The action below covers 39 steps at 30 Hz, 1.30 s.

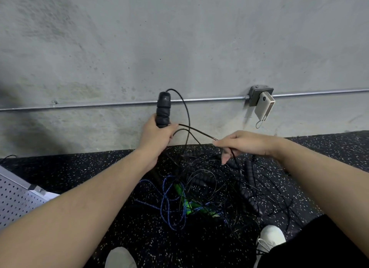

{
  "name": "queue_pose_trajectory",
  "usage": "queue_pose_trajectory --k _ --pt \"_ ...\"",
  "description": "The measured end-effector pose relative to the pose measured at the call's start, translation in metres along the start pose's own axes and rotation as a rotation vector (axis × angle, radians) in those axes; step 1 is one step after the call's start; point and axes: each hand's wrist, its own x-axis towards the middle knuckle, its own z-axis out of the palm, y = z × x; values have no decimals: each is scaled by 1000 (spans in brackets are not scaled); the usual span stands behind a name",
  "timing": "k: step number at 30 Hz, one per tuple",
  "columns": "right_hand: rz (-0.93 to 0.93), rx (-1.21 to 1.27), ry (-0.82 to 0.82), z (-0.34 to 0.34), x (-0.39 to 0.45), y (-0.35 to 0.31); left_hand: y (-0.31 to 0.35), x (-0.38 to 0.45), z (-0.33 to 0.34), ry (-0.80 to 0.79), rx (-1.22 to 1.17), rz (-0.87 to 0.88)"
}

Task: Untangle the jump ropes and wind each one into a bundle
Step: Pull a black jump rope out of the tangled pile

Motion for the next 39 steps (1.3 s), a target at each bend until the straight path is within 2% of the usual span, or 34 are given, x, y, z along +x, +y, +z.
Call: queue_pose_trajectory --k 3,6,9,14,18,21,26,29,36,39 --pt "46 -57 -99 -1 -2 10 -6 2 -11 106 -16 -47" --pt "0 -92 -10 -1 1 15 -12 7 -22 203 -41 -127" --pt "-77 -110 136 -2 5 12 -17 7 -26 132 112 -159" --pt "-140 -149 187 3 6 0 -17 0 -19 24 385 -48" --pt "-225 -156 249 4 9 -11 -7 -9 -1 -74 226 26" --pt "-248 -152 244 5 10 -19 1 -18 16 -166 218 75" --pt "-265 -59 259 8 7 -22 4 -20 35 -309 141 32" --pt "-227 42 178 7 -1 -17 1 -14 37 -285 4 -49" --pt "54 -79 -119 -3 -5 26 -2 -1 22 -178 -413 -223" --pt "73 -55 -114 -2 -8 32 -4 3 15 -115 -377 -214"
